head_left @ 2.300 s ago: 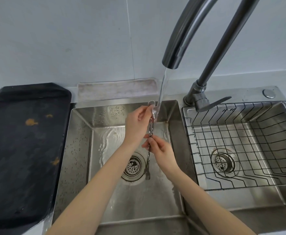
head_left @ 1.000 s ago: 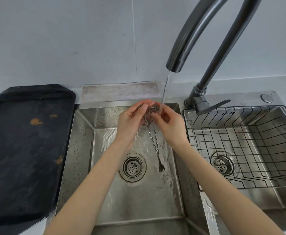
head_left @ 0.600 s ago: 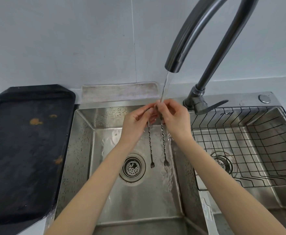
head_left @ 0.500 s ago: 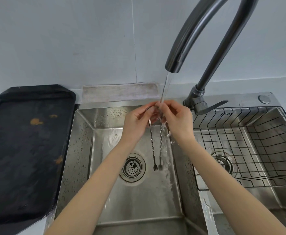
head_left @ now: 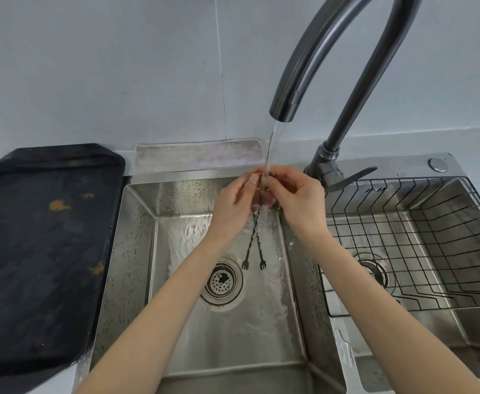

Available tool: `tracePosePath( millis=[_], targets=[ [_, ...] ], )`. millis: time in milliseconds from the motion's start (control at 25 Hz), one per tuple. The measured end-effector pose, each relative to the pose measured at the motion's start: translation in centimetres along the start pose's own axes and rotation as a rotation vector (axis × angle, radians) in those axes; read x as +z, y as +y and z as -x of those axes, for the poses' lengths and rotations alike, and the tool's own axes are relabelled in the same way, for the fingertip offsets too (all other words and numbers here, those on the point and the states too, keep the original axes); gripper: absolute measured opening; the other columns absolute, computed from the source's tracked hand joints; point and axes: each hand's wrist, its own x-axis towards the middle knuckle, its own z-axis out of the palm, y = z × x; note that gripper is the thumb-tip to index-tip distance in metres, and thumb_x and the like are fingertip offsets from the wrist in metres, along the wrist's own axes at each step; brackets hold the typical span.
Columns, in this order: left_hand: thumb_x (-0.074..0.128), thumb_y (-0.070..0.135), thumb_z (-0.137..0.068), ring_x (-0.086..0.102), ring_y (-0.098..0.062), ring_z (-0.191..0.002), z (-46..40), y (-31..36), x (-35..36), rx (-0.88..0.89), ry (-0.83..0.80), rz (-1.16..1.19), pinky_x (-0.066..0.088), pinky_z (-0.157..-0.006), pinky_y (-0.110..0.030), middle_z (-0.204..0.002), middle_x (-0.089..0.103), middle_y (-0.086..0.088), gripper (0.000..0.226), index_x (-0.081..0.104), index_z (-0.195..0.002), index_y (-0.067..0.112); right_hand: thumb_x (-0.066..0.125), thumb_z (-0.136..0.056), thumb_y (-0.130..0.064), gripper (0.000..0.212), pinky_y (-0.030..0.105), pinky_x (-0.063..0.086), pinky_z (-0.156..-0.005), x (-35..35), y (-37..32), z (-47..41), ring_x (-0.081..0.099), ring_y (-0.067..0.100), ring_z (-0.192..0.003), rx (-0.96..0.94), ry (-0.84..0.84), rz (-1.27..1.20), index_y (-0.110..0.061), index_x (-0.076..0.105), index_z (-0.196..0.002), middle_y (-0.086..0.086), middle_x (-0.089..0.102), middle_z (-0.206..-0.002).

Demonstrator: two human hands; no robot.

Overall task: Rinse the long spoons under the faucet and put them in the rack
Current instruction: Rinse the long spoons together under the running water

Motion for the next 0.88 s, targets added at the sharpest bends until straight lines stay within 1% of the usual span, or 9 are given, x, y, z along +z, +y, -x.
tracePosePath(
  millis=[40,160,240,320,400,520,640,800,880],
  targets=[
    [0.040,0.018,-0.094,0.067,0.001,-0.067,0.1,0.0,-0.1,0.000,-0.019,0.003,0.058,-0.071,-0.021,-0.078,0.065,0.009,0.024,0.055,-0.105,0.033,0.060,-0.084,-0.007,0.016,0.008,0.049,-0.056,0.1,-0.1,-0.1,0.061,-0.007,-0.055,-0.008,0.010,0.033,-0.021,0.066,-0.088,-0.012,0.064,-0.069],
    [0.046,0.015,-0.092,0.068,-0.015,-0.075,0.0,-0.3,-0.7,-0.031,-0.094,-0.012,0.058,-0.080,-0.037,-0.080,0.067,-0.002,0.024,0.061,-0.103,0.030,0.063,-0.083,-0.019,0.017,0.022,0.049,-0.051,0.6,-0.2,-0.5,0.057,0.008,-0.050,-0.006,0.019,0.114,-0.031,0.061,-0.071,-0.006,0.059,-0.059],
    [0.047,0.010,-0.091,0.069,-0.010,-0.072,-0.1,-0.6,-1.0,-0.106,-0.124,0.085,0.059,-0.076,-0.031,-0.082,0.067,-0.001,0.027,0.060,-0.114,0.015,0.063,-0.083,-0.022,0.021,0.028,0.050,-0.053,1.1,0.2,-0.7,0.054,0.012,-0.052,0.026,0.028,0.129,-0.032,0.058,-0.066,-0.005,0.055,-0.059],
    [0.048,0.007,-0.090,0.068,-0.004,-0.065,0.0,-1.1,-1.1,-0.169,-0.114,0.191,0.059,-0.069,-0.023,-0.079,0.069,0.004,0.032,0.056,-0.120,0.011,0.061,-0.084,-0.024,0.008,0.025,0.051,-0.062,1.5,0.6,-0.8,0.053,0.002,-0.058,0.047,0.023,0.175,-0.026,0.064,-0.077,-0.006,0.055,-0.069],
    [0.051,0.007,-0.088,0.067,-0.004,-0.065,0.0,-1.8,-1.4,-0.203,-0.051,0.238,0.058,-0.066,-0.021,-0.080,0.070,0.003,0.031,0.058,-0.118,0.012,0.057,-0.087,-0.026,0.018,0.029,0.052,-0.076,1.9,1.3,-0.6,0.057,0.003,-0.074,0.058,-0.010,0.238,-0.020,0.063,-0.103,-0.004,0.059,-0.086],
    [0.054,0.008,-0.087,0.068,-0.010,-0.071,-0.4,-2.5,-2.0,-0.273,0.081,0.256,0.058,-0.064,-0.019,-0.082,0.070,-0.001,0.019,0.065,-0.102,0.009,0.052,-0.089,-0.030,0.028,0.028,0.050,-0.083,1.5,2.9,0.5,0.059,0.007,-0.084,0.172,-0.200,0.320,-0.020,0.055,-0.116,-0.004,0.061,-0.098],
    [0.051,0.005,-0.088,0.071,-0.009,-0.070,-0.6,-2.8,-2.3,-0.305,0.126,0.361,0.058,-0.067,-0.019,-0.085,0.070,-0.004,0.014,0.061,-0.098,0.004,0.056,-0.087,-0.028,0.021,0.027,0.051,-0.082,1.2,4.4,2.2,0.063,0.011,-0.082,0.284,-0.415,0.387,-0.016,0.065,-0.101,-0.008,0.066,-0.082],
    [0.048,-0.001,-0.087,0.070,-0.004,-0.077,-0.5,-3.3,-2.0,-0.330,0.091,0.462,0.056,-0.075,-0.017,-0.092,0.068,0.001,0.021,0.060,-0.101,0.011,0.058,-0.086,-0.019,0.016,0.027,0.055,-0.078,1.3,5.3,2.4,0.068,0.018,-0.073,0.298,-0.313,0.306,-0.010,0.071,-0.091,-0.004,0.068,-0.070],
    [0.049,0.000,-0.087,0.067,-0.002,-0.082,-0.1,-4.0,-1.5,-0.340,0.022,0.386,0.055,-0.075,-0.014,-0.093,0.068,0.006,0.026,0.061,-0.100,0.019,0.057,-0.087,-0.015,0.017,0.025,0.058,-0.077,1.3,5.4,2.2,0.067,0.011,-0.065,0.312,-0.253,0.242,-0.007,0.071,-0.094,-0.001,0.068,-0.070]
  ],
)
